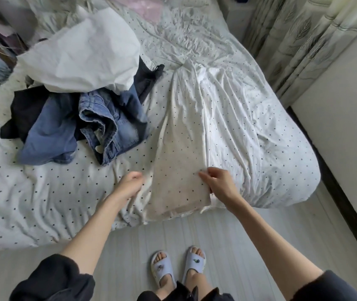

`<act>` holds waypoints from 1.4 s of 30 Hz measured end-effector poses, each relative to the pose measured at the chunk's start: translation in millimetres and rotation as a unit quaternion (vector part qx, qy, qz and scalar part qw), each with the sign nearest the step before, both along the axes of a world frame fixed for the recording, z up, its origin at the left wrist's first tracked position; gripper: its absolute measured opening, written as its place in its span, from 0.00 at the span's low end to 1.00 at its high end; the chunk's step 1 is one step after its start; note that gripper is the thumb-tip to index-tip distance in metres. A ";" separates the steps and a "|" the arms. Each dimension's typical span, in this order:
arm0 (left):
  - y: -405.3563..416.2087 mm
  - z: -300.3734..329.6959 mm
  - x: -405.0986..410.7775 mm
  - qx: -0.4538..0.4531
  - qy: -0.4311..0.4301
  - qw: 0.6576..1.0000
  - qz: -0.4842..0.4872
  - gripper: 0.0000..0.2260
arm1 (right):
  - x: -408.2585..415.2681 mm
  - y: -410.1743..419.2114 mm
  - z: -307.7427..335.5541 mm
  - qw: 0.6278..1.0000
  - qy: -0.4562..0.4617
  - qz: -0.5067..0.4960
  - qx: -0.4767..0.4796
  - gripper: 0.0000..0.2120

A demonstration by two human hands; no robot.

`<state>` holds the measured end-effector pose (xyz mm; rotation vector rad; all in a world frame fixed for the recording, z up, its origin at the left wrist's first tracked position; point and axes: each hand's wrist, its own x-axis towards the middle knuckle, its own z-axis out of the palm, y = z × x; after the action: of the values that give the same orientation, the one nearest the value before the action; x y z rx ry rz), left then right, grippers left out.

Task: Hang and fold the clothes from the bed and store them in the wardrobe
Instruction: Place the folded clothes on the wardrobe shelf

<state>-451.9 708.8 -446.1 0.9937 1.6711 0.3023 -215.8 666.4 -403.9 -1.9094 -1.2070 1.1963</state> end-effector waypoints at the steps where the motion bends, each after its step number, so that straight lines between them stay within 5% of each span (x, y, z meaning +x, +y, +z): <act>1: 3.0 6.6 6.2 0.010 -0.051 0.999 -0.003 0.15 | -11.0 3.3 1.5 0.999 -0.010 0.033 0.006 0.14; 3: 10.4 18.4 19.0 -0.022 -0.175 0.984 0.004 0.20 | -36.6 6.2 -1.0 0.994 -0.040 0.101 0.008 0.13; 5: 17.4 20.0 28.6 -0.056 -0.209 0.976 -0.025 0.24 | -60.7 2.8 -10.4 0.985 -0.040 0.167 0.003 0.12; 9: 20.9 1.0 34.1 0.011 -0.067 0.997 -0.041 0.08 | -81.5 -8.2 -34.4 0.974 -0.003 0.221 -0.043 0.12; 13: 25.5 -23.6 7.4 0.060 0.011 0.998 0.026 0.06 | -69.9 -7.4 -63.5 0.977 0.019 0.195 -0.088 0.11; 18: 33.3 -45.2 -46.4 0.124 0.166 0.973 0.104 0.07 | -48.2 14.5 -106.5 0.971 -0.079 0.187 -0.126 0.12; 22: 39.3 -72.9 -88.7 0.146 0.221 0.955 0.132 0.10 | -49.8 40.2 -144.7 0.975 -0.035 0.113 -0.190 0.12; 31: 45.7 -112.5 -141.2 0.162 0.254 0.938 0.174 0.19 | -91.1 77.8 -201.1 0.934 0.225 -0.043 -0.275 0.08; 42: 34.9 -122.8 -129.3 0.121 0.168 0.961 0.182 0.07 | -77.3 67.9 -175.1 0.934 0.227 -0.168 -0.217 0.09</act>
<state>-581.2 743.7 -569.0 0.9490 2.1715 0.6210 -293.1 734.4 -579.0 -1.8786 -0.3722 1.6801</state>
